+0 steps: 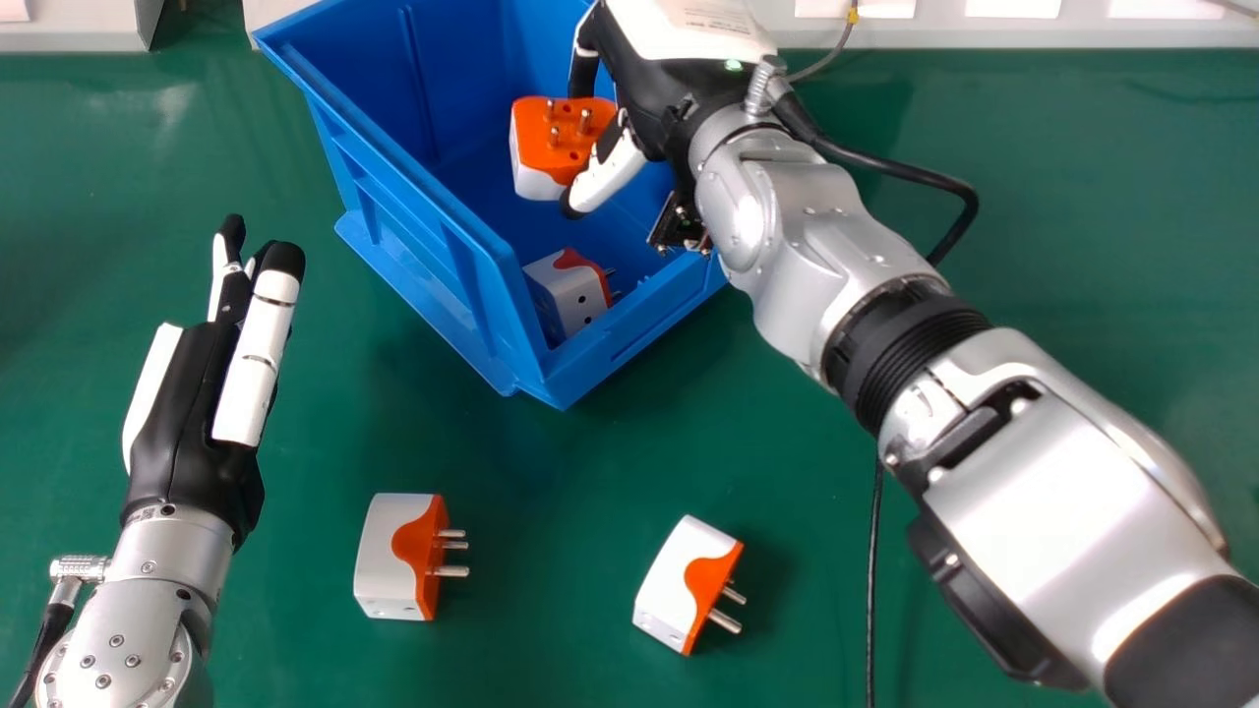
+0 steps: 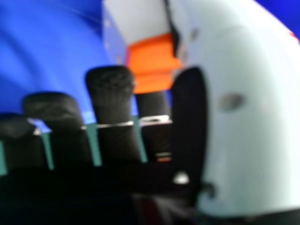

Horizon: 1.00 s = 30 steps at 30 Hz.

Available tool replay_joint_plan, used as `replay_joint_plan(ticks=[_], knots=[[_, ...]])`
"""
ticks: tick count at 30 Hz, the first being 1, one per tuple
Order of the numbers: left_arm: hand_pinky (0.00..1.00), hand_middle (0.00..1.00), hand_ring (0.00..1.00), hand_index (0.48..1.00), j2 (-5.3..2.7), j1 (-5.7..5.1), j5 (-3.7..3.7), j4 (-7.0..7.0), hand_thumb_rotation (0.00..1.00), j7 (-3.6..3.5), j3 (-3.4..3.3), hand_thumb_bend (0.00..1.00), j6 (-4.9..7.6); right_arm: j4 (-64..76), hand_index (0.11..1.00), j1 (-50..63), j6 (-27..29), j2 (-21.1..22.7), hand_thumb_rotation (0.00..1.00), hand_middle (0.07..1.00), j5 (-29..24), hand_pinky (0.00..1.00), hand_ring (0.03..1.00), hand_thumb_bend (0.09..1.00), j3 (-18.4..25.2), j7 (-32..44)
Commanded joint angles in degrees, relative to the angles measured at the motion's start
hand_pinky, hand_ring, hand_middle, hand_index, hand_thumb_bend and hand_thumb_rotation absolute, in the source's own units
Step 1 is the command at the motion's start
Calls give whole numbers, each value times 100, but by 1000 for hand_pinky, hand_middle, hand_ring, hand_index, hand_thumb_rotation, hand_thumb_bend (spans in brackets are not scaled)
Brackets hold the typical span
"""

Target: Pick all objects and put in blue box

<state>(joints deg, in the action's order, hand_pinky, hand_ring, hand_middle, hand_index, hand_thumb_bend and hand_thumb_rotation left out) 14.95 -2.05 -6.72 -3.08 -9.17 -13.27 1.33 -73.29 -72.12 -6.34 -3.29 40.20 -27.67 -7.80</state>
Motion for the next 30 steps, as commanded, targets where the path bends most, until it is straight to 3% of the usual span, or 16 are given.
replay_joint_plan(ticks=[1, 5, 9, 14, 18, 19, 21, 23, 26, 30], knots=[[1000, 1000, 1000, 1000, -22, -47, 24, 237, 968, 50, 18, 482, -35, -20, 483, -200, -51, -74, 127, 140, -89, 18, 71, 504, 9, 98], [1000, 1000, 1000, 1000, -49, -118, 19, 412, 969, 82, 24, 479, -164, -12, 488, -87, 20, -109, 119, 140, -181, 16, 69, 506, 22, 92], [1000, 1000, 1000, 1000, -59, -92, 26, 389, 970, 92, 29, 473, -208, 10, 485, 39, 124, -74, 114, 155, -196, 25, 82, 504, -15, -61], [1000, 1000, 1000, 1000, -127, -179, -14, 684, 971, 116, 68, 474, -402, 18, 475, 139, 247, -10, 137, 173, -213, 44, 104, 499, -17, -72], [1000, 1000, 1000, 1000, -150, -205, -35, 790, 969, 109, 74, 474, -486, 56, 473, 135, 202, -8, 146, 178, -154, 49, 111, 499, -82, -21], [1000, 1000, 1000, 1000, -150, -198, -27, 791, 966, 111, 78, 476, -493, 64, 477, 121, 183, -4, 150, 231, -118, 92, 157, 499, -121, 15], [1000, 1000, 1000, 1000, -152, -183, -3, 795, 960, 123, 91, 480, -506, 65, 620, 94, 175, 11, 274, 482, -82, 334, 425, 522, -183, 81], [1000, 1000, 1000, 1000, -153, -164, 15, 771, 957, 133, 98, 483, -501, 65, 715, 74, 198, 37, 365, 643, -75, 483, 588, 537, -228, 123], [1000, 1000, 1000, 1000, -150, -132, 49, 711, 952, 148, 118, 484, -470, 86, 808, 53, 236, 86, 444, 791, -74, 605, 731, 553, -276, 196], [1000, 1000, 1000, 1000, -122, -108, 112, 653, 947, 187, 161, 490, -423, 145, 891, 62, 227, 114, 496, 905, -132, 689, 835, 565, -247, 261]])
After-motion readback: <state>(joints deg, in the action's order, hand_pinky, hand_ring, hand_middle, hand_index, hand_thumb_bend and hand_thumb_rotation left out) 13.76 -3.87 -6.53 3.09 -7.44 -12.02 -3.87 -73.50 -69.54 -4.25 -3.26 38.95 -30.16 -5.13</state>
